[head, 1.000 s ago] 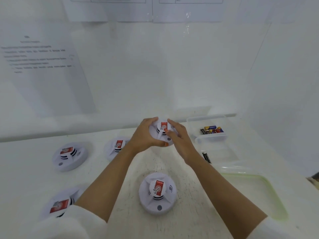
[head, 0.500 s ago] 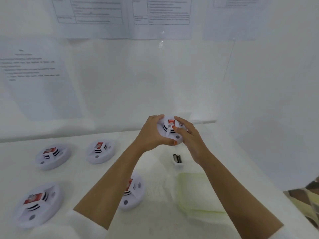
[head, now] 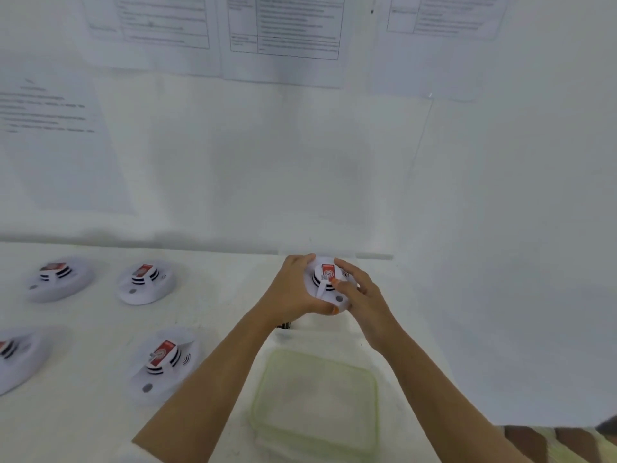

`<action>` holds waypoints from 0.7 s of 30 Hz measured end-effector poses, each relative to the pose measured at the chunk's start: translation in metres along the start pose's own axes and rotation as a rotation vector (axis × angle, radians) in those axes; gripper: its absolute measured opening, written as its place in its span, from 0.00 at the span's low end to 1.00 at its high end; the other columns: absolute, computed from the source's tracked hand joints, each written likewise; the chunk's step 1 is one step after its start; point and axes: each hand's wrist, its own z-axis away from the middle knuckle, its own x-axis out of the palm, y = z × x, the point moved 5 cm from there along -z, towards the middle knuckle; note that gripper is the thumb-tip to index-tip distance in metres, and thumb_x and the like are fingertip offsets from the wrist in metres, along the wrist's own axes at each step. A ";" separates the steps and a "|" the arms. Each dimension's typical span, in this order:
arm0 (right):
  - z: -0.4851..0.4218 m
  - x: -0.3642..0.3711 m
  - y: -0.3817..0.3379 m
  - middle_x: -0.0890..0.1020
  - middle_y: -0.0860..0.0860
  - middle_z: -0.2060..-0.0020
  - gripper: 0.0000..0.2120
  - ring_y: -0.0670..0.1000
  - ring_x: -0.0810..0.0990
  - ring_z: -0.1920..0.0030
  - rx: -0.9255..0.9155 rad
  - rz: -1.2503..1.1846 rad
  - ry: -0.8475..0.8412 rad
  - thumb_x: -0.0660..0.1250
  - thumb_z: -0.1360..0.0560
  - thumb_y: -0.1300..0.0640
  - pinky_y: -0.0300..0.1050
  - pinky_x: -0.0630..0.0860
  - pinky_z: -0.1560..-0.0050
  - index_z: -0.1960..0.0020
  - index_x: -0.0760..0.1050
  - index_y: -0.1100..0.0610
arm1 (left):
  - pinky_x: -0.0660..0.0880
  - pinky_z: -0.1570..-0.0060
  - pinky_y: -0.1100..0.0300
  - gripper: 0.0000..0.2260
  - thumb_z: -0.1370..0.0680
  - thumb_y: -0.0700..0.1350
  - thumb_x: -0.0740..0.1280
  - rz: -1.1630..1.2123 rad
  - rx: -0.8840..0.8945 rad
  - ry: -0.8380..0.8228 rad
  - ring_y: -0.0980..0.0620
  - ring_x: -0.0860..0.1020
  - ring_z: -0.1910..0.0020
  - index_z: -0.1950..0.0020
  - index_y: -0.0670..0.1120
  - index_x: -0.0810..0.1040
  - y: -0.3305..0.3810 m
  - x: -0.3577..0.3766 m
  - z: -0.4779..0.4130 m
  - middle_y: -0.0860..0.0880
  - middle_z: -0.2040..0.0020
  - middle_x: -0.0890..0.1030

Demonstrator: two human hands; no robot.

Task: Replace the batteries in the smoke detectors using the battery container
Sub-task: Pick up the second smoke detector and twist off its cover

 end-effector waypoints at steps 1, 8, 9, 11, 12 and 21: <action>0.000 -0.001 0.001 0.74 0.50 0.39 0.15 0.52 0.75 0.39 -0.005 0.000 0.007 0.66 0.25 0.59 0.55 0.73 0.37 0.42 0.74 0.44 | 0.62 0.44 0.66 0.41 0.35 0.44 0.78 -0.005 -0.008 -0.012 0.56 0.64 0.40 0.28 0.45 0.60 0.000 0.002 -0.001 0.50 0.35 0.64; 0.000 0.005 -0.015 0.74 0.49 0.39 0.18 0.48 0.78 0.43 -0.052 -0.136 -0.040 0.65 0.24 0.58 0.46 0.78 0.45 0.36 0.70 0.45 | 0.69 0.42 0.64 0.51 0.37 0.45 0.79 -0.009 -0.039 -0.046 0.52 0.67 0.38 0.24 0.45 0.49 -0.001 0.003 -0.009 0.50 0.36 0.58; 0.000 0.004 -0.020 0.74 0.48 0.40 0.18 0.46 0.79 0.45 -0.051 -0.210 -0.044 0.63 0.23 0.57 0.45 0.79 0.48 0.35 0.69 0.45 | 0.69 0.43 0.66 0.49 0.37 0.44 0.79 0.003 -0.032 -0.039 0.53 0.68 0.39 0.25 0.46 0.51 0.000 -0.001 -0.009 0.50 0.37 0.59; -0.001 -0.001 -0.026 0.76 0.45 0.45 0.17 0.45 0.80 0.49 -0.045 -0.332 -0.023 0.59 0.21 0.54 0.45 0.79 0.51 0.34 0.67 0.43 | 0.71 0.46 0.67 0.43 0.38 0.41 0.80 0.130 -0.005 -0.022 0.55 0.71 0.41 0.30 0.50 0.60 0.002 -0.009 -0.011 0.51 0.38 0.64; -0.003 -0.004 -0.027 0.77 0.45 0.48 0.17 0.46 0.79 0.52 -0.024 -0.374 -0.005 0.58 0.21 0.53 0.45 0.78 0.51 0.34 0.67 0.44 | 0.74 0.48 0.66 0.40 0.40 0.39 0.80 0.255 0.005 -0.018 0.56 0.73 0.42 0.33 0.52 0.64 0.002 -0.011 -0.012 0.51 0.38 0.69; 0.001 0.011 -0.024 0.80 0.56 0.50 0.21 0.53 0.80 0.53 0.165 -0.281 -0.293 0.62 0.27 0.48 0.46 0.78 0.50 0.40 0.74 0.60 | 0.74 0.42 0.48 0.39 0.39 0.38 0.75 0.588 0.084 -0.178 0.38 0.74 0.39 0.31 0.37 0.63 -0.002 -0.009 -0.004 0.34 0.38 0.74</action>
